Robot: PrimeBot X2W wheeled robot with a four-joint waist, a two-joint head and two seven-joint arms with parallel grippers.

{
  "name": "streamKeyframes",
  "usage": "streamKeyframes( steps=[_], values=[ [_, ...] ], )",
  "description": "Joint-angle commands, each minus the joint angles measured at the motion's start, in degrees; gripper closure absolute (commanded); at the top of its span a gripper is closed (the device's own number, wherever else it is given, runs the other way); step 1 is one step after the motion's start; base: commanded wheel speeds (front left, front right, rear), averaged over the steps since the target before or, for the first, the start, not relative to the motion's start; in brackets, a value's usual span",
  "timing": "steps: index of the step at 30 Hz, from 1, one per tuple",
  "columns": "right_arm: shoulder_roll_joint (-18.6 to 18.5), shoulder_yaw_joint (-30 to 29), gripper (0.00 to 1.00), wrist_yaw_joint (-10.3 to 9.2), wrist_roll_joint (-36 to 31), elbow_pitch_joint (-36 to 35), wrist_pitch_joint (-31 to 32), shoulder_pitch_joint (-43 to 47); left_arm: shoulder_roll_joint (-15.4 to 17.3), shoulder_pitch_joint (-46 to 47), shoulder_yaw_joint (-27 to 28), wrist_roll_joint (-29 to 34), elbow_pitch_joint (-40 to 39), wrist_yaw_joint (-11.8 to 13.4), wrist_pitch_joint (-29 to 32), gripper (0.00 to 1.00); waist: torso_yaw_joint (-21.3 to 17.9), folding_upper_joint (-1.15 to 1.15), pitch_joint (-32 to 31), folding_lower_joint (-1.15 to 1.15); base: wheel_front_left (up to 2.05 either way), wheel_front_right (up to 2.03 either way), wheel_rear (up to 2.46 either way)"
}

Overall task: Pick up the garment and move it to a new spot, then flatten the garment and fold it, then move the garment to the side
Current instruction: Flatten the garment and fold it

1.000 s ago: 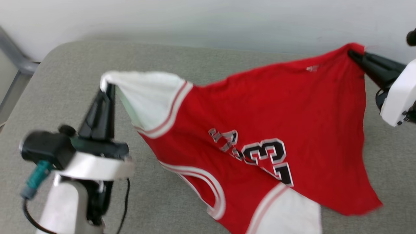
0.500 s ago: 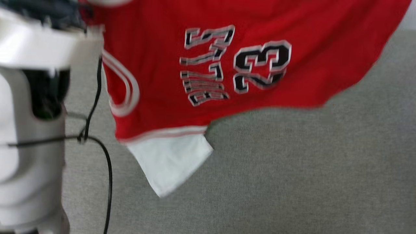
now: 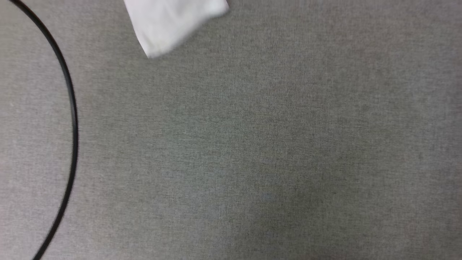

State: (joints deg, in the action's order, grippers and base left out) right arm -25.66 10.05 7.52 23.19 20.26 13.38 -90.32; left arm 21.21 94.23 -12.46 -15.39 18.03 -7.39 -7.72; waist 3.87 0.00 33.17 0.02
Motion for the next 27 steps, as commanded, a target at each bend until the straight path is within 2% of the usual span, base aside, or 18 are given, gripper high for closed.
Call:
streamKeyframes(
  steps=[1,6,13,22,27],
  values=[
    [0.7,0.5,1.0,-0.06,-0.8,1.8,-0.9,-2.9,0.3,3.1,-0.3,0.2,2.3,0.0,-1.2,1.0,-0.3,0.0,2.0,-0.02,0.0,0.0,0.0],
    [2.3,2.1,1.0,-0.06,-3.1,9.2,-4.5,-12.0,0.2,11.2,-1.7,1.2,9.9,0.0,-4.2,1.0,-0.3,0.0,2.9,-0.02,0.0,0.0,0.0],
    [2.8,5.3,1.0,-0.06,-3.6,17.0,-8.4,-17.3,0.3,14.1,-3.3,1.0,15.1,0.0,-5.7,1.0,-0.2,0.0,4.5,-0.02,0.0,0.0,0.0],
    [2.9,11.3,1.0,-0.07,0.6,25.2,-14.3,-13.9,0.4,6.8,-3.8,-0.3,17.4,0.2,-7.3,1.0,-0.4,0.0,7.0,-0.02,0.0,0.0,0.0],
    [3.5,14.4,1.0,-0.06,4.5,27.4,-18.3,-8.6,0.2,-1.1,-2.3,-1.0,14.6,0.5,-7.6,1.0,-0.9,0.0,6.4,-0.02,0.0,0.0,0.0]
  ],
)
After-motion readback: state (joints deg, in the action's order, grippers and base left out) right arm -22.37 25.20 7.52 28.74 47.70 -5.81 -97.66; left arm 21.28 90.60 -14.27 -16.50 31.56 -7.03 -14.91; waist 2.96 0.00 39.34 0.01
